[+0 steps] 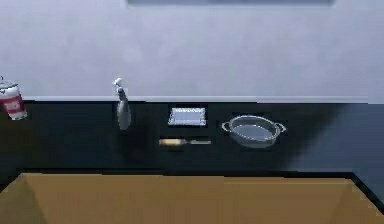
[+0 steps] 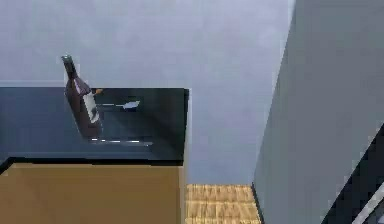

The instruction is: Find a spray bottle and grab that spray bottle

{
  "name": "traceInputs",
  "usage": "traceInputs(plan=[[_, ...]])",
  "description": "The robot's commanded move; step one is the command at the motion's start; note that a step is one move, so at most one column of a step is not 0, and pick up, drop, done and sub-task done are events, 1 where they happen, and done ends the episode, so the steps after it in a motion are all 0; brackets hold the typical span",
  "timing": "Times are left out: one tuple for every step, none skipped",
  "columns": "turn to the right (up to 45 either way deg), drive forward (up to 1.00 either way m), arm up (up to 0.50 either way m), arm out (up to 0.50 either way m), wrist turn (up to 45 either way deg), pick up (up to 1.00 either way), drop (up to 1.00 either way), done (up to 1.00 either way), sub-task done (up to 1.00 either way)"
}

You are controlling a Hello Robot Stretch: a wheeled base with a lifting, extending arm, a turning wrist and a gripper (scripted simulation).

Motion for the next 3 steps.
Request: traceInputs(plan=[[0.0,0.15,0.00,0.00,0.0,0.00,0.00,0.00,0.00],[-45.0,0.00,0.00,0.00,0.0,0.00,0.00,0.00,0.00],[-45.0,0.00,0.00,0.00,0.0,0.00,0.00,0.00,0.00]])
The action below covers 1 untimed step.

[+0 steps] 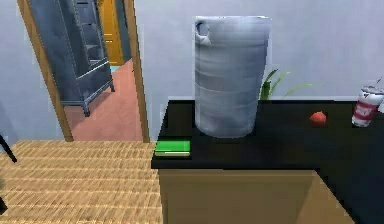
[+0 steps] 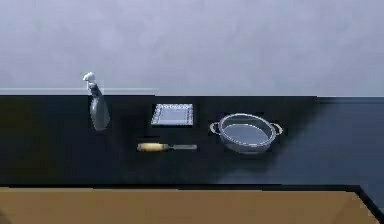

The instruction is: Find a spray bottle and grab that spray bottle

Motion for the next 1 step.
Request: traceInputs(plan=[[-21.0,0.00,0.00,0.00,0.0,0.00,0.00,0.00,0.00]])
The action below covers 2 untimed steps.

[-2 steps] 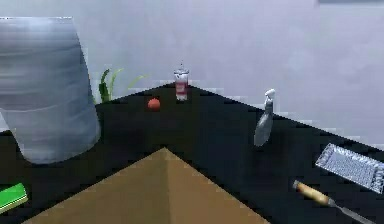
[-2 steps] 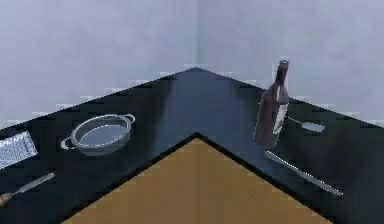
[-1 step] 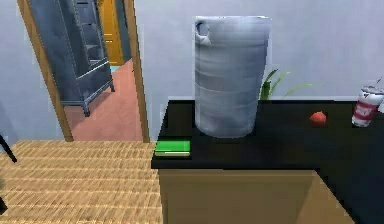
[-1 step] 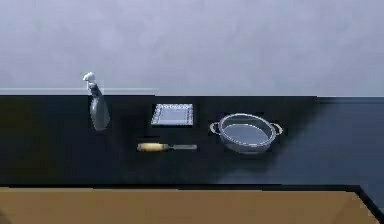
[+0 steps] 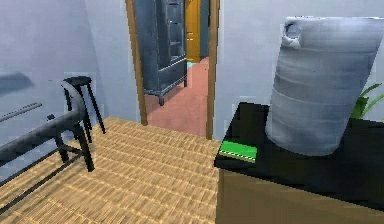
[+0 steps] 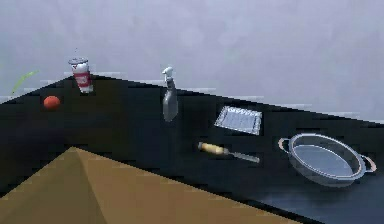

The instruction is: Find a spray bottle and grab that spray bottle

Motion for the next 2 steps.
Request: traceInputs(plan=[[0.0,0.00,0.50,0.00,0.0,0.00,0.00,0.00,0.00],[0.0,0.00,0.38,0.00,0.0,0.00,0.00,0.00,0.00]])
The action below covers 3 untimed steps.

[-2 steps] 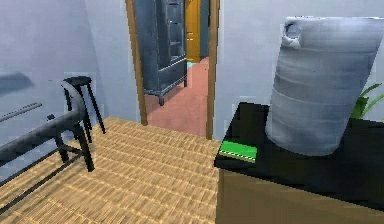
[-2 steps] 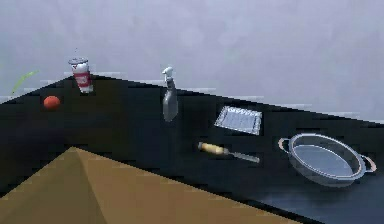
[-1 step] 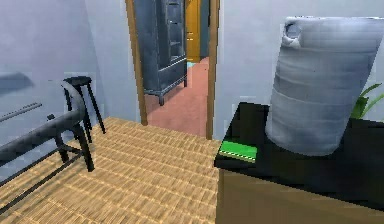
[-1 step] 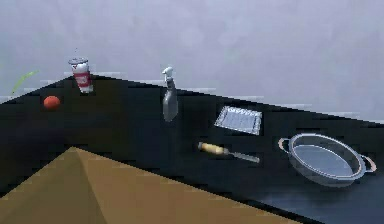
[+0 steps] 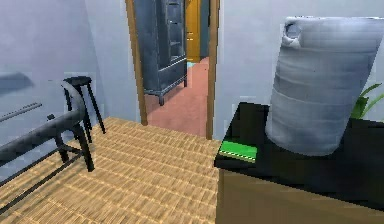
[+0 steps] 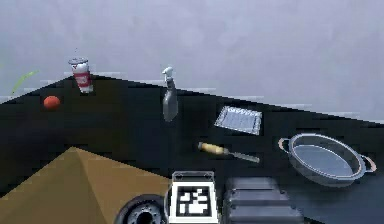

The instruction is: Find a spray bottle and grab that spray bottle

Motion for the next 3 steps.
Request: traceInputs(plan=[[0.0,0.00,0.00,0.46,0.0,0.00,0.00,0.00,0.00],[0.0,0.00,0.00,0.00,45.0,0.00,0.00,0.00,0.00],[0.0,0.00,0.00,0.00,45.0,0.00,0.00,0.00,0.00]])
